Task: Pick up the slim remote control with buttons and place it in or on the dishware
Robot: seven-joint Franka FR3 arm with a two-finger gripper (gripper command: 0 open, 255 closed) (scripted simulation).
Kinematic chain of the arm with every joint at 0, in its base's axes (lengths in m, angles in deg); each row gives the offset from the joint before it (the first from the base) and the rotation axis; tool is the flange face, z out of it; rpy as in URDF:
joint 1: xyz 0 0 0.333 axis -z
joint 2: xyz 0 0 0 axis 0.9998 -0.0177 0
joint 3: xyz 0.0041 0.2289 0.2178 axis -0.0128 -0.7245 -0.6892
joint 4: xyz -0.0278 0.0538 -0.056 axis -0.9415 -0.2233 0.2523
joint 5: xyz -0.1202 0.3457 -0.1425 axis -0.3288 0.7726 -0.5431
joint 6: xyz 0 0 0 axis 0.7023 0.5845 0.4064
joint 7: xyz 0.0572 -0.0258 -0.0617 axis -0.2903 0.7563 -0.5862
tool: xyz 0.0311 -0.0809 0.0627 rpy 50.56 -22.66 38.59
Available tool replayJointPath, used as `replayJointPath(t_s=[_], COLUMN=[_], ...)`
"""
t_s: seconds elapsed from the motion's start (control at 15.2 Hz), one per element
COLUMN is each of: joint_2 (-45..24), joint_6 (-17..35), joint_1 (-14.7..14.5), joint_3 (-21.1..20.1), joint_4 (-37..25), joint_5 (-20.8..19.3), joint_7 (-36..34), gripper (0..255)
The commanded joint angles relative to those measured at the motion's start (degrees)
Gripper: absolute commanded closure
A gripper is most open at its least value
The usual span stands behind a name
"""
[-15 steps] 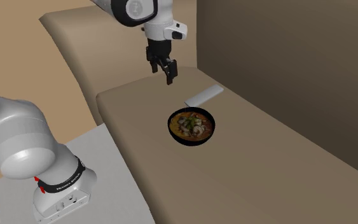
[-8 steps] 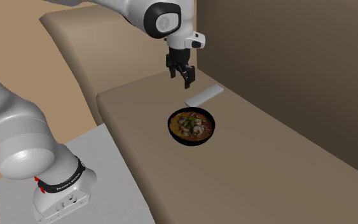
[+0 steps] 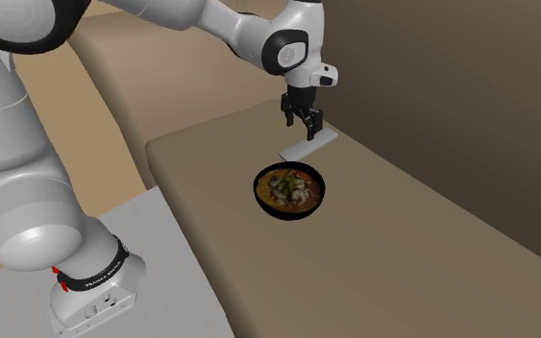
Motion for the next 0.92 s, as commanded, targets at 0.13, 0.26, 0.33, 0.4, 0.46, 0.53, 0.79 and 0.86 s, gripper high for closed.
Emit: replayJointPath(t_s=[0.13, 0.26, 0.33, 0.4, 0.46, 0.53, 0.79, 0.86], joint_2=[-6.8, -7.62, -8.04, -8.47, -8.91, -9.35, -9.63, -9.63], joint_6=[1.1, 2.36, 2.99, 3.61, 4.23, 4.85, 5.2, 5.2], joint_1=[0.33, 0.38, 0.4, 0.42, 0.45, 0.48, 0.49, 0.49], joint_3=[0.42, 0.41, 0.41, 0.4, 0.39, 0.38, 0.37, 0.37], joint_4=[-6.0, -5.55, -5.35, -5.16, -4.98, -4.79, -4.72, -4.72], joint_5=[-0.45, -0.39, -0.36, -0.32, -0.29, -0.26, -0.24, -0.24], joint_7=[-0.52, -0.48, -0.46, -0.44, -0.42, -0.4, -0.39, -0.39], gripper=[0, 0, 0, 0, 0, 0, 0, 0])
